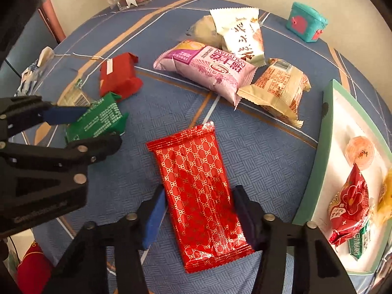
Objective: Organize snacks
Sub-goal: 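Grasp the long red packet with the right tool while the left tool grasps the green pack, then carry the red packet and green pack over the white tray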
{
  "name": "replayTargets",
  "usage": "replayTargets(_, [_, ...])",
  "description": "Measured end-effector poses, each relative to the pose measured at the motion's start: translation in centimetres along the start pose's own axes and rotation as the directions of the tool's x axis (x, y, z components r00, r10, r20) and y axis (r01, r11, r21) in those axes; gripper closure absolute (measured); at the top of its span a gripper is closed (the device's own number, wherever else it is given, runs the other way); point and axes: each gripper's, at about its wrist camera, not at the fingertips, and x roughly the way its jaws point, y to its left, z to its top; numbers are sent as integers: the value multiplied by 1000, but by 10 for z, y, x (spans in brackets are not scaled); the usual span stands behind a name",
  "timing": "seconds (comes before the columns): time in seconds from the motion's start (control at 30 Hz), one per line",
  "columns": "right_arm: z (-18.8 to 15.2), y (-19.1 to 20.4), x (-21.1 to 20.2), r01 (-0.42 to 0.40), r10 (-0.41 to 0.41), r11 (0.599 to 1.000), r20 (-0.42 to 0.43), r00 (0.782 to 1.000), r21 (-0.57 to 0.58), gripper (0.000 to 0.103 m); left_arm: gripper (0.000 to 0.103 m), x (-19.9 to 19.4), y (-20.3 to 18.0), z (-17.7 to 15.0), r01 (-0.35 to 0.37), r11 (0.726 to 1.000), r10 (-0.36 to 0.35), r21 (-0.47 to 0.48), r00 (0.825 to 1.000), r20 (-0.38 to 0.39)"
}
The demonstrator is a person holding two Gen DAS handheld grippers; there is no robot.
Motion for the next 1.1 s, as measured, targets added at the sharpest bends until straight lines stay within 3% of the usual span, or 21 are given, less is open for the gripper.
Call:
replayTargets(0.2, [6,-17,-6,-28,28,999,9,1000,45,54,60,1,9,-5,25,997,-26,-68,1000,-12])
replayTargets(0.43, [12,-33,-31,-78,72,991,59,996,108,54,61,-12,9,-11,44,990,-45,-130,999,2])
replayTargets(0.73, [8,-60,-89,-146,107,968,189,976,206,54,61,-65,1,-5,90,972,-68,-215,992,111])
replayTargets(1.1, [14,-108,-126,-148,47,925,284,958,349,54,61,-97,-44,27,171,952,-122,-254,973,197])
